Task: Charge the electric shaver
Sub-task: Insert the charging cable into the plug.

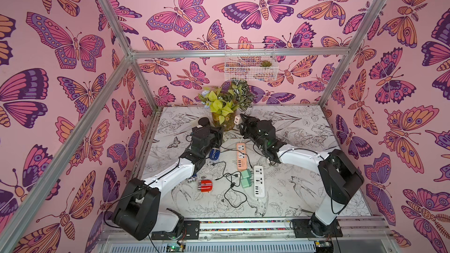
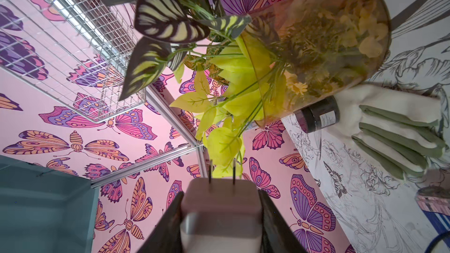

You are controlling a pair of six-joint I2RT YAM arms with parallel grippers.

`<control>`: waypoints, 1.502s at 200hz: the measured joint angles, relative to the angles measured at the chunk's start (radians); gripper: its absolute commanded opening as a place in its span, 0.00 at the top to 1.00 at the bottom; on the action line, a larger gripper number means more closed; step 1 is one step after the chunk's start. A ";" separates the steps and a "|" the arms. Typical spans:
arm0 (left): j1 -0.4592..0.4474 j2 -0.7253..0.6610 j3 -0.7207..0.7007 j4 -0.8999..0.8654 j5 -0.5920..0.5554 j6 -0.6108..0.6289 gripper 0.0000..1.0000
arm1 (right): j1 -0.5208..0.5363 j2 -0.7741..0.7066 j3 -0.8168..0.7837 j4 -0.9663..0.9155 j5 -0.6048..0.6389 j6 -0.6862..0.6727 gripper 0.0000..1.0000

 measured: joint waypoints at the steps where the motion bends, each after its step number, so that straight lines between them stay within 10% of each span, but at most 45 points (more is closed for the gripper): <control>1: 0.000 0.004 0.000 0.007 0.002 0.000 1.00 | 0.000 0.000 0.000 0.001 0.001 0.000 1.00; 300: -0.035 0.084 0.035 0.152 0.078 0.196 1.00 | 0.047 0.113 -0.035 0.312 0.158 -0.008 1.00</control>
